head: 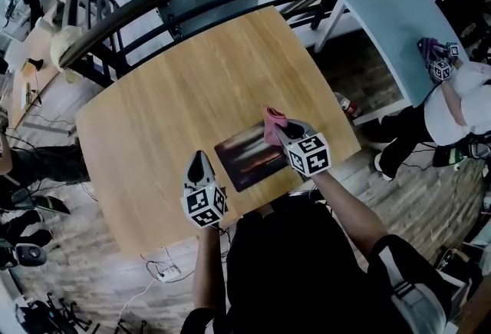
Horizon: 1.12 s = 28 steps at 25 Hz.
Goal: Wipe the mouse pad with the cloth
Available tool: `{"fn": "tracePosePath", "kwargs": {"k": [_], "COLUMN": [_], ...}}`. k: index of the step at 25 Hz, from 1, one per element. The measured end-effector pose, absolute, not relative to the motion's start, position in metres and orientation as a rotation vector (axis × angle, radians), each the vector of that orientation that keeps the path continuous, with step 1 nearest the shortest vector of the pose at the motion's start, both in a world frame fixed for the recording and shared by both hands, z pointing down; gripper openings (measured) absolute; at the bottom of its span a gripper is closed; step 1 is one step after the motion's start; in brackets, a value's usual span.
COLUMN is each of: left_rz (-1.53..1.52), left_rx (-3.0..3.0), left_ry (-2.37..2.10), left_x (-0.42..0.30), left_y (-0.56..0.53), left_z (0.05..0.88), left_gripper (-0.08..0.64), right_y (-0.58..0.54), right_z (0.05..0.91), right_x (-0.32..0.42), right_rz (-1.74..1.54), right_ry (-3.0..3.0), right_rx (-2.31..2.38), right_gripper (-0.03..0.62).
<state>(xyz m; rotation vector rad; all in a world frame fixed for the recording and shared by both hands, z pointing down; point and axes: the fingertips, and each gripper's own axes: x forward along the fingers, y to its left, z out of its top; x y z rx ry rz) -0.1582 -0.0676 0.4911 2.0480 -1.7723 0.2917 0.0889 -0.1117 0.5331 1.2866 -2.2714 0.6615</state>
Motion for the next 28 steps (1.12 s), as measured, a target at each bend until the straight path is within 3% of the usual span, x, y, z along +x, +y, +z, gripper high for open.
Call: {"fn": "tracePosePath", "kwargs": {"k": [14, 28], "left_rz": [0.062, 0.086], "left_rx": [2.131, 2.197], "left_ry": [-2.046, -1.995], "left_x": [-0.174, -0.144], "left_y": [-0.008, 0.004], "left_z": [0.397, 0.4], "left_gripper": [0.026, 0.026], "right_y": [-0.069, -0.032], "right_z": [0.429, 0.428], "right_x": [0.034, 0.03], "right_rz": [0.439, 0.449], "right_ry": [-2.578, -2.6], "right_rx": [1.305, 1.319], "right_gripper": [0.065, 0.064]}}
